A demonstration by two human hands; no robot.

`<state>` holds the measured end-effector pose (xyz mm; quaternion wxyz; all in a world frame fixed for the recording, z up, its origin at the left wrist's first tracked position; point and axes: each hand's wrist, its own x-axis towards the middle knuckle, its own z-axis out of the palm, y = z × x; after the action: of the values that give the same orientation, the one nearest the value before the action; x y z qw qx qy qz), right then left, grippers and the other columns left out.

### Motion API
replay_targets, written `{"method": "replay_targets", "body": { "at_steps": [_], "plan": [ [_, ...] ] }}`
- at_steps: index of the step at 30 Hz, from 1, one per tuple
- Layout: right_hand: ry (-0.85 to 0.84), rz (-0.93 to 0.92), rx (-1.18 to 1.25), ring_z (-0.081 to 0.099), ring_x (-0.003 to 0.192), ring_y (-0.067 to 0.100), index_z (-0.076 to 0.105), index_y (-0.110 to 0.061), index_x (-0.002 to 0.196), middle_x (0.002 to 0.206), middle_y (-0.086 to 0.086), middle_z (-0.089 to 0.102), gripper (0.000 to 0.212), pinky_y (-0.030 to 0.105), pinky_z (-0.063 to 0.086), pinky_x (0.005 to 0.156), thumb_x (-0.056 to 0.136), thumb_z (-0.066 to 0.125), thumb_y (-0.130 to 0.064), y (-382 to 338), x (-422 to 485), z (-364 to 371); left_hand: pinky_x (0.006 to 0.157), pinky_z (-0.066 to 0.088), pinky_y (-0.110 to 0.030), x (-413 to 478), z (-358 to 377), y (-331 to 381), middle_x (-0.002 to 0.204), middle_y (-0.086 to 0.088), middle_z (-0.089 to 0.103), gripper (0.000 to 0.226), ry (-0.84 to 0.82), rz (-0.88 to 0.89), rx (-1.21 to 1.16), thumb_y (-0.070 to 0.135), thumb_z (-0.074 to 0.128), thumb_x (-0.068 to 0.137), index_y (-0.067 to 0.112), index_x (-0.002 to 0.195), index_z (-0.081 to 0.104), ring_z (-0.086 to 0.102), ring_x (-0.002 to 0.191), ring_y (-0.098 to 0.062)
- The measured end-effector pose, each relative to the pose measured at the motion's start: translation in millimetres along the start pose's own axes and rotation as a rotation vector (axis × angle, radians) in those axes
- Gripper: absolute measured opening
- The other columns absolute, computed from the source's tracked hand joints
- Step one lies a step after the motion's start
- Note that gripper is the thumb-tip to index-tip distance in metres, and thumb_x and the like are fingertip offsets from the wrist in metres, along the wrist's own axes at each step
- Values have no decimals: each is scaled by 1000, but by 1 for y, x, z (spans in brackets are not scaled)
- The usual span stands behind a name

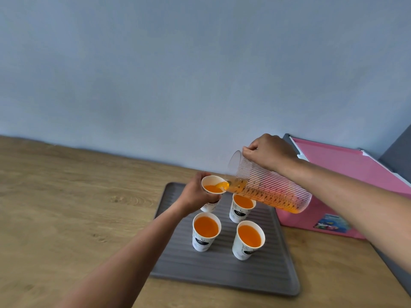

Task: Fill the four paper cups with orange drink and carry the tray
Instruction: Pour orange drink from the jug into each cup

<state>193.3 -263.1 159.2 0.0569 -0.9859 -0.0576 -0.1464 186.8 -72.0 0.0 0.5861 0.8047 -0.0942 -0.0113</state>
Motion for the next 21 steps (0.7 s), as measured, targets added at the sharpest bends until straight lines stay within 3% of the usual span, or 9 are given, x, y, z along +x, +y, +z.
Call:
{"method": "replay_targets", "body": {
  "at_steps": [21],
  "plan": [
    [7, -15, -34, 73, 74, 27, 79, -9, 83, 90, 10, 78, 46, 25, 53, 62, 90, 54, -47, 5, 6, 8, 83, 50, -27, 7, 5, -9, 118, 4, 56, 71, -16, -27, -22, 26, 85, 71, 25, 128, 42, 57, 106, -15]
  ]
}}
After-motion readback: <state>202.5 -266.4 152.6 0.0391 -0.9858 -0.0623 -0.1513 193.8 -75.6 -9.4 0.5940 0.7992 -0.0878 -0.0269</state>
